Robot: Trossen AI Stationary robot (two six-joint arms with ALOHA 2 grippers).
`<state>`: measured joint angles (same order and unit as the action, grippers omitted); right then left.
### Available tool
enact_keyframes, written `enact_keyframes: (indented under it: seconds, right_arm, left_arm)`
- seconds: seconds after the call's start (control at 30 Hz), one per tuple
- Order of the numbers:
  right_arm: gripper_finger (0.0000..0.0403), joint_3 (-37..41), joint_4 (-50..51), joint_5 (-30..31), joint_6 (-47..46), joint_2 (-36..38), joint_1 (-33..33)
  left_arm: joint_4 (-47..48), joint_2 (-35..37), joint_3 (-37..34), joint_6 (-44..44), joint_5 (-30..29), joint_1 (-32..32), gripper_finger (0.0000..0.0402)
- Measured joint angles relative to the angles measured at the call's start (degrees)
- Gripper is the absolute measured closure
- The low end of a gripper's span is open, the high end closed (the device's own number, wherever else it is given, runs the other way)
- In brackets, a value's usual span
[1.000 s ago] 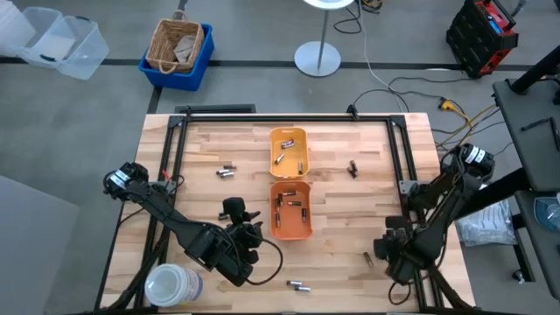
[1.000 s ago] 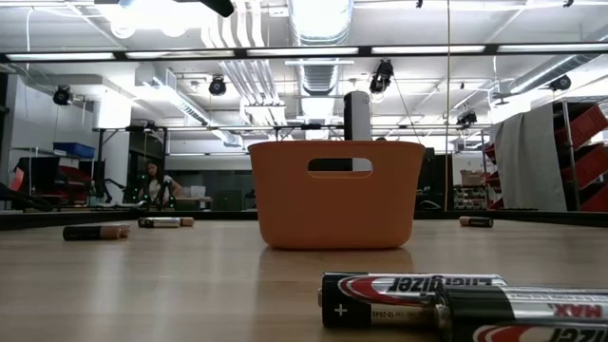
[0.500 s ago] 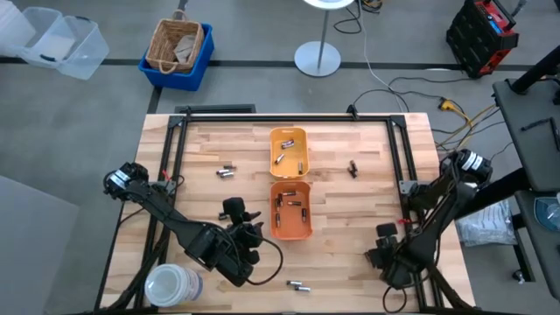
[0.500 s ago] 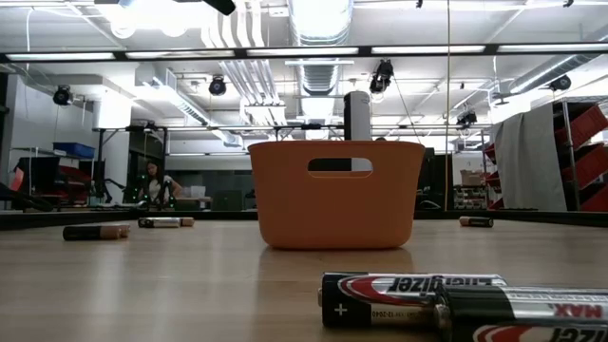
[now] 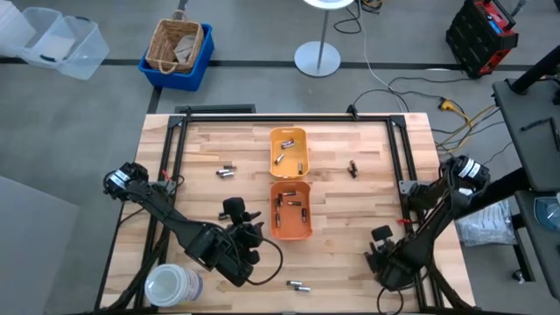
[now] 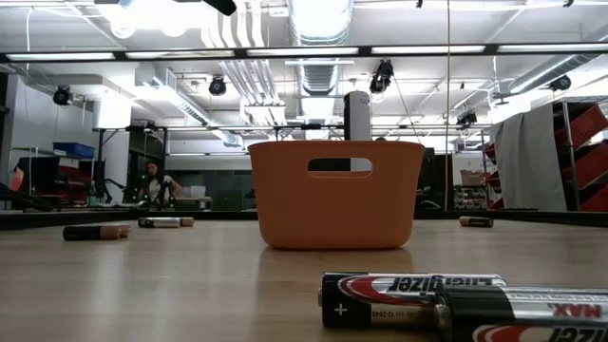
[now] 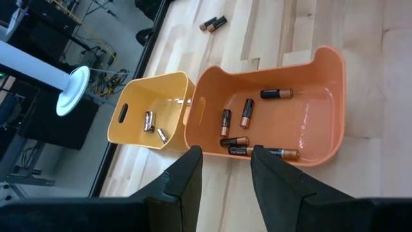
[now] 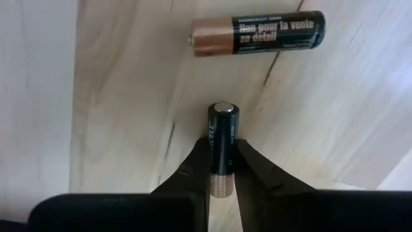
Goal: Sort batteries
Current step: Put the black battery into the orange bin
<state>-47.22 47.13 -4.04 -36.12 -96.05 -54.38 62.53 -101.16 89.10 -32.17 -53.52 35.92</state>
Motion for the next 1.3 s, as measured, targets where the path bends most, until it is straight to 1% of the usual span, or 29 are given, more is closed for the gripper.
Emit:
enact_keyframes:
  seconds: [0.13, 0.27, 0.37, 0.43, 0.5, 0.57, 0.63, 0.67, 0.77, 0.8, 0.87, 0.93, 1.0, 1.1, 1.2, 1.3]
  right_arm:
    - [0.0369, 0.2, 0.2, -0.2, -0.6, 1.4, 0.7]
    - [0.0369, -0.8, 3.8, 1.3, -3.5, 6.5, 0.8]
    - [0.0369, -1.8, 11.3, 8.1, -7.3, 12.3, 1.6]
    - [0.0369, -2.7, 11.0, 13.1, -10.7, 16.4, 3.3]
    - [0.0369, -2.1, 12.8, 18.4, -12.4, 20.2, 5.7]
    - [0.0369, -2.0, 6.9, 25.7, -9.7, 24.1, 9.0]
    - [0.0369, -1.6, 0.2, 31.0, -2.1, 27.0, 13.2]
    - [0.0369, -1.1, -3.7, 32.1, 2.9, 28.1, 15.8]
    - [0.0369, -0.2, -20.9, 31.7, 18.8, 29.6, 24.0]
    - [0.0369, 0.5, -26.2, 29.8, 23.7, 29.8, 26.5]
    - [0.0369, 2.4, -38.4, 22.5, 31.5, 29.6, 31.4]
    - [0.0369, 4.3, -47.8, 15.8, 35.8, 28.4, 35.9]
    - [0.0369, 5.7, -53.0, 12.9, 37.5, 26.9, 39.9]
    - [0.0369, 7.1, -58.7, 12.8, 39.0, 23.0, 44.4]
    - [0.0369, 7.1, -61.1, 11.4, 39.8, 18.5, 47.5]
    - [0.0369, 7.1, -61.2, 11.3, 38.9, 14.1, 49.4]
  left_arm:
    - [0.0, 0.0, 0.0, 0.1, -0.1, -0.3, 0.0287]
    - [0.0, 0.0, 0.0, 0.1, -0.4, -0.3, 0.0287]
    - [-0.2, 0.0, -0.1, 0.1, -3.0, -0.3, 0.0287]
    - [-0.4, 0.0, -0.4, 0.1, -4.6, -0.4, 0.0287]
    - [-0.4, 0.0, -1.3, 0.1, -6.2, -0.4, 0.0287]
    - [-0.2, 0.0, -2.0, 0.3, -7.2, -0.5, 0.0287]
    - [-0.2, 0.0, -2.3, 1.5, -7.5, -0.9, 0.0287]
    - [-0.1, 0.0, -2.3, 2.2, -7.7, -1.1, 0.0287]
    - [0.2, 0.0, -2.1, 5.1, -10.2, -1.9, 0.0287]
    - [0.2, 0.0, -2.1, 6.0, -11.7, -2.1, 0.0287]
    - [0.3, 0.0, -2.1, 7.5, -13.0, -2.6, 0.0287]
    - [0.5, 0.0, -2.1, 8.1, -13.1, -2.8, 0.0287]
    - [0.6, 0.0, -2.1, 8.1, -13.1, -2.9, 0.0287]
    - [0.6, 0.0, -2.1, 8.1, -13.1, -2.8, 0.0287]
    - [0.7, 0.0, -2.1, 8.0, -13.1, -2.8, 0.0287]
    - [0.8, 0.0, -2.1, 7.1, -12.6, -2.7, 0.0287]
